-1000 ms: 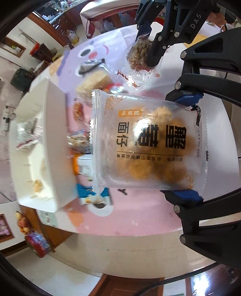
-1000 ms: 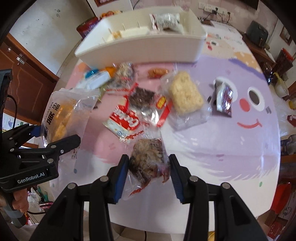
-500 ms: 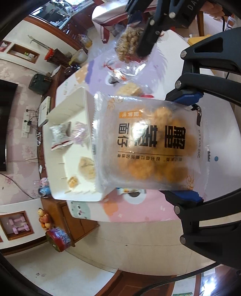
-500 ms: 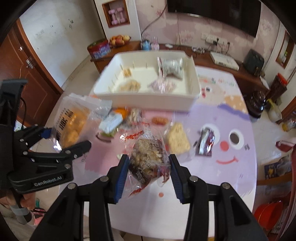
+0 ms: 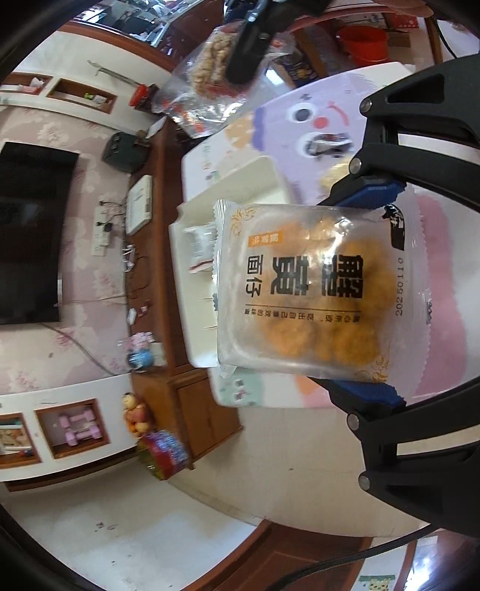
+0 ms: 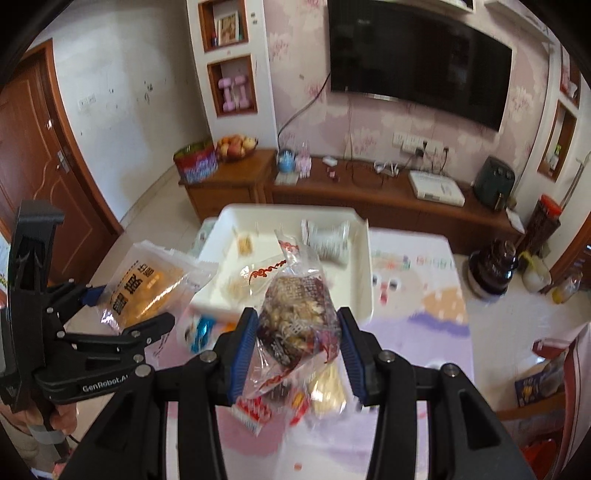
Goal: Organize snacks
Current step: 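Lift both held bags and carry them toward the white tray, then lower both bags into the white tray and open both grippers, then withdraw both grippers from the tray back over the snack pile, then grasp the orange-and-white bar packet with the left gripper while the right grasps the puffed-rice bag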
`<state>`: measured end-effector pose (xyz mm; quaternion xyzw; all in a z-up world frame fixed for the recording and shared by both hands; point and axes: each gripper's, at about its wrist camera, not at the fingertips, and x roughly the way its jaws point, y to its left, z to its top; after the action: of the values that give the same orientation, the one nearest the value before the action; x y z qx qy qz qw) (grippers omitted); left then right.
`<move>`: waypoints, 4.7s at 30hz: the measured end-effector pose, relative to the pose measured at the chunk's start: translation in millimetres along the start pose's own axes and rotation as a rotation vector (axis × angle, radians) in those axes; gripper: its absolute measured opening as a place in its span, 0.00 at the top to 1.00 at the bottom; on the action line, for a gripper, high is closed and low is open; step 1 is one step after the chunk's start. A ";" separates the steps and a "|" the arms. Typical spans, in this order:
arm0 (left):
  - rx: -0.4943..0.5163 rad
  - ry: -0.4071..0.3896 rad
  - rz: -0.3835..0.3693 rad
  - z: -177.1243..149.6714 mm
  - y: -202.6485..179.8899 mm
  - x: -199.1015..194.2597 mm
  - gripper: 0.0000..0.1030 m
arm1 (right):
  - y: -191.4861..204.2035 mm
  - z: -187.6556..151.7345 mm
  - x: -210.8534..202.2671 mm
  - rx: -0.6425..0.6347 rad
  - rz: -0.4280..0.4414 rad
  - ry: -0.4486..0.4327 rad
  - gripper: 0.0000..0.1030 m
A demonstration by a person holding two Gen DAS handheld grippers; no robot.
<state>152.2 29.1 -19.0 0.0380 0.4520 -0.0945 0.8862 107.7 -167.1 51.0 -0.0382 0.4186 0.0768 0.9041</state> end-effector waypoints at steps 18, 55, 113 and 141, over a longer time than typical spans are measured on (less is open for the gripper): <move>-0.097 -0.115 0.078 141.7 27.7 35.0 0.28 | -25.6 157.0 50.2 0.121 0.037 -0.113 0.57; -0.204 0.143 0.025 94.1 27.6 156.4 0.04 | -33.6 82.0 196.3 0.165 -0.010 0.204 0.50; -0.092 0.303 -0.032 -95.5 7.6 101.0 0.04 | -51.8 -115.2 107.9 0.196 -0.013 0.321 0.50; -0.251 0.522 0.018 -110.9 11.1 218.2 0.39 | -46.9 -153.4 228.1 0.044 0.090 0.546 0.40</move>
<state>191.5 27.8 -260.9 -0.0449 0.6726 -0.0168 0.7384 146.0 -209.4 -222.0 -0.0190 0.6495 0.0948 0.7542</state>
